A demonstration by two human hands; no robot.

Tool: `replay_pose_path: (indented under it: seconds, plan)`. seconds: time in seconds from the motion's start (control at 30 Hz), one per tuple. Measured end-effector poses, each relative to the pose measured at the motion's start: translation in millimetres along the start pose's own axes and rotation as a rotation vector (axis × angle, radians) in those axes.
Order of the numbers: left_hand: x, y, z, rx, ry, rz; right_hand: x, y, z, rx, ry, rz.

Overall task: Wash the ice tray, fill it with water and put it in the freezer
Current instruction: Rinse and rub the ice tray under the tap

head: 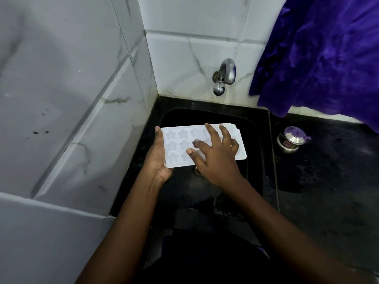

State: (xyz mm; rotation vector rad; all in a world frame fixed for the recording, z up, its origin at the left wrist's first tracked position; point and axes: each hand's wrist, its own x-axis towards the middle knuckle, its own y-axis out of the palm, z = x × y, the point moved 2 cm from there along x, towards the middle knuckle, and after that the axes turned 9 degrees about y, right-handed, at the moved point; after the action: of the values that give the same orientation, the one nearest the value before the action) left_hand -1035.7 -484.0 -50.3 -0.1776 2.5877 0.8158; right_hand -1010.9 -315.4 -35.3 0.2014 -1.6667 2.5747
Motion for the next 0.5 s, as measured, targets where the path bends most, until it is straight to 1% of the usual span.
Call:
replay_pose_path:
  seconds: [0.27,0.37,0.4,0.5]
  plan:
    - [-0.3,2.1,4.2,0.002,0.0,0.0,-1.6,-1.9,-2.3,0.014,-0.002,-0.005]
    - [-0.7,2.6,4.5,0.013,0.002,-0.011,-2.7,-6.2,-3.6,0.043,-0.015,-0.069]
    - [-1.6,3.5,4.1,0.017,0.003,-0.009,-2.8,-7.4,-3.9,0.044,-0.008,-0.067]
    - [-2.7,6.0,3.5,0.01,0.003,0.004,-2.3,-7.9,-4.1,0.0,0.021,0.035]
